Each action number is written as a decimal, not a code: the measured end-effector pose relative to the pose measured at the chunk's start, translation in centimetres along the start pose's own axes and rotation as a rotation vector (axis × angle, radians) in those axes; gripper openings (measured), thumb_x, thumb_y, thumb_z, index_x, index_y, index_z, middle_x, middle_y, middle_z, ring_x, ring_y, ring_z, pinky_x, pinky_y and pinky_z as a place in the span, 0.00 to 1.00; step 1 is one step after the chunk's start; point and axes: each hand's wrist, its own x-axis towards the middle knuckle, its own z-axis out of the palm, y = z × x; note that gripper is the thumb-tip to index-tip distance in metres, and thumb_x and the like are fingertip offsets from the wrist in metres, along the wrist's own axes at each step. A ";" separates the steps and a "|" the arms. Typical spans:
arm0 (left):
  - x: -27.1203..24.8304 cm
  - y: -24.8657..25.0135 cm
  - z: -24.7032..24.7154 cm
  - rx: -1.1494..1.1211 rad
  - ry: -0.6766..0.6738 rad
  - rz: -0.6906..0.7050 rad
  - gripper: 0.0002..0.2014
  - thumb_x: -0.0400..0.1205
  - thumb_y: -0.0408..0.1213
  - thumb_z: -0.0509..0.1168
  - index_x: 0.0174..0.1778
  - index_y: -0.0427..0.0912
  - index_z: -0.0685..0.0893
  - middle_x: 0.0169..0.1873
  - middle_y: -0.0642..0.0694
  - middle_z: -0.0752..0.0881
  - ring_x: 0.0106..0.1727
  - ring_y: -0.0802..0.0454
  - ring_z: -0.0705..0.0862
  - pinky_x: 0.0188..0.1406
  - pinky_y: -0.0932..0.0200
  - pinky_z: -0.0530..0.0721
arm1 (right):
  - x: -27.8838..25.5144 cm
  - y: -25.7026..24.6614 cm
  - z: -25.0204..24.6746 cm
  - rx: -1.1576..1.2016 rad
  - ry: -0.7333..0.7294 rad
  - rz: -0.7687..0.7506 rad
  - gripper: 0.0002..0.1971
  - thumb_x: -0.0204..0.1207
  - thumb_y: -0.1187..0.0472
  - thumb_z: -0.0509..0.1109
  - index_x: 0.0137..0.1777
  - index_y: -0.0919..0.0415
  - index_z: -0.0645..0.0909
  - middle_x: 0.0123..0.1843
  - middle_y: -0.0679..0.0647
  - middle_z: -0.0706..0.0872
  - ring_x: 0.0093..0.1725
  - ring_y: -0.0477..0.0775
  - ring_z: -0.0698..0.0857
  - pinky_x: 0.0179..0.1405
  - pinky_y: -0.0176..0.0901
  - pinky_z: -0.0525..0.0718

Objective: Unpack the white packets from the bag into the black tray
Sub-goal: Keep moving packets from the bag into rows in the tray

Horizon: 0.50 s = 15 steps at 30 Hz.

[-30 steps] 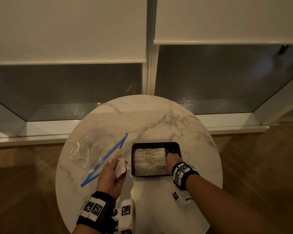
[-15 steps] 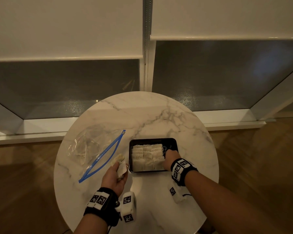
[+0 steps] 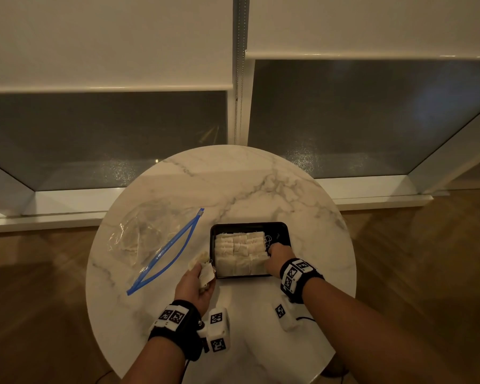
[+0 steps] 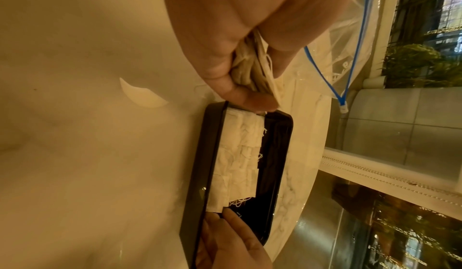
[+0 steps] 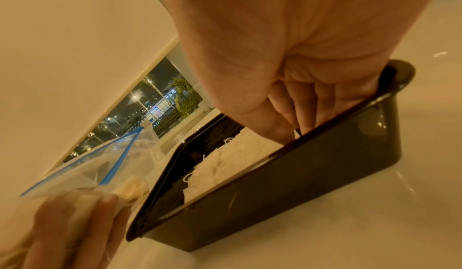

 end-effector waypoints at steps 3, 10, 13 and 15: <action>0.3 -0.3 -0.2 0.049 -0.001 0.010 0.16 0.88 0.38 0.64 0.72 0.40 0.79 0.61 0.36 0.86 0.51 0.46 0.87 0.35 0.55 0.88 | 0.0 0.0 0.3 0.009 0.007 -0.010 0.15 0.77 0.60 0.69 0.63 0.62 0.81 0.60 0.60 0.84 0.57 0.60 0.85 0.52 0.43 0.84; 0.8 -0.6 -0.7 0.113 0.019 0.028 0.17 0.88 0.39 0.64 0.73 0.42 0.80 0.60 0.38 0.86 0.51 0.46 0.87 0.34 0.55 0.87 | -0.2 0.4 0.8 0.061 0.024 -0.027 0.13 0.76 0.58 0.70 0.59 0.60 0.83 0.57 0.59 0.86 0.54 0.59 0.86 0.54 0.46 0.86; 0.4 -0.5 -0.8 0.139 0.008 0.056 0.16 0.88 0.38 0.64 0.72 0.42 0.81 0.60 0.38 0.86 0.52 0.46 0.86 0.38 0.54 0.87 | -0.4 0.4 0.7 0.078 0.016 -0.038 0.14 0.75 0.58 0.71 0.60 0.60 0.82 0.57 0.59 0.86 0.55 0.59 0.85 0.54 0.45 0.86; -0.3 -0.3 -0.7 0.158 -0.028 0.079 0.15 0.88 0.38 0.63 0.71 0.41 0.81 0.57 0.39 0.87 0.51 0.47 0.86 0.43 0.54 0.87 | -0.7 0.4 0.5 0.115 0.043 -0.051 0.14 0.75 0.59 0.71 0.60 0.58 0.80 0.57 0.57 0.85 0.54 0.57 0.84 0.52 0.42 0.84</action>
